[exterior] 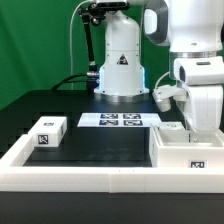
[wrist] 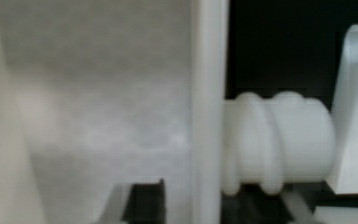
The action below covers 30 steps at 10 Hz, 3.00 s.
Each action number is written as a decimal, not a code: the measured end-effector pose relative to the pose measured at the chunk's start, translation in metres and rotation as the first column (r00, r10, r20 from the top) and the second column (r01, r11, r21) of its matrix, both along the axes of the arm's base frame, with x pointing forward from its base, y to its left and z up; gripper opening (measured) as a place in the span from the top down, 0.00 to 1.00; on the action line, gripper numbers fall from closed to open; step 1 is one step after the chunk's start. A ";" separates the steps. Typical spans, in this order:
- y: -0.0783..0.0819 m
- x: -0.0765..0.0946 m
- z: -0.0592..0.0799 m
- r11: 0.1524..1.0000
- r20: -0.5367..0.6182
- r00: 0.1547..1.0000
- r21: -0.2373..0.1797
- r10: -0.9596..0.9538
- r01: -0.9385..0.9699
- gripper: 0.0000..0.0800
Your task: Assemble cabinet
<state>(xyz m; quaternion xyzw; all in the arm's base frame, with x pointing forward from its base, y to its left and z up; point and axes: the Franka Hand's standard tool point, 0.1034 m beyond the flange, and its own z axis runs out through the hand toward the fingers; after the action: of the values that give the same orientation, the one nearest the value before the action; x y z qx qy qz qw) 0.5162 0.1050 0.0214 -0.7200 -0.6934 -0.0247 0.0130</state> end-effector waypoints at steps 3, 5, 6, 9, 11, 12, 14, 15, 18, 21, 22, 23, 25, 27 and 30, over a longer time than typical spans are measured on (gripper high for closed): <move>-0.001 0.000 0.000 1.000 0.000 1.000 0.000 -0.002 0.002 0.21; -0.002 0.000 0.000 1.000 0.000 1.000 0.000 -0.003 0.003 0.01; -0.002 0.000 0.000 1.000 0.000 1.000 0.000 -0.003 0.003 0.00; -0.003 0.001 0.008 1.000 0.004 1.000 -0.004 -0.009 0.009 0.00; -0.006 0.000 0.034 1.000 0.016 1.000 -0.016 -0.022 0.023 0.00; -0.005 -0.002 0.040 0.999 0.023 0.999 -0.017 -0.030 0.030 0.00; 0.005 -0.024 0.054 0.997 0.038 0.996 -0.012 -0.077 0.077 0.00; 0.011 -0.040 0.051 0.996 0.029 0.996 -0.009 -0.089 0.090 0.00; 0.014 -0.048 0.049 0.990 0.023 0.990 -0.005 -0.140 0.140 0.00; 0.027 -0.061 0.044 0.988 0.028 0.987 0.010 -0.157 0.157 0.00; 0.040 -0.073 0.040 0.990 0.013 0.990 0.010 -0.143 0.143 0.00; 0.044 -0.075 0.038 0.989 0.013 0.989 0.013 -0.145 0.145 0.00; 0.056 -0.084 0.027 0.991 0.026 0.992 0.036 -0.126 0.125 0.00; 0.054 -0.091 0.016 0.991 0.002 0.992 0.032 -0.129 0.129 0.00; 0.055 -0.098 0.002 0.991 -0.017 0.991 0.034 -0.131 0.132 0.00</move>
Offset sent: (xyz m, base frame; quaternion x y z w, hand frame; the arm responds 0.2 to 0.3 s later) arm 0.0000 0.0000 0.0000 0.0000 0.0000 0.0000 1.0000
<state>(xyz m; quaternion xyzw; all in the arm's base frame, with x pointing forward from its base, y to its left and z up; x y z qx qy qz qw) 0.4186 0.1595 0.0239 -0.7640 -0.6438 -0.0323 0.0288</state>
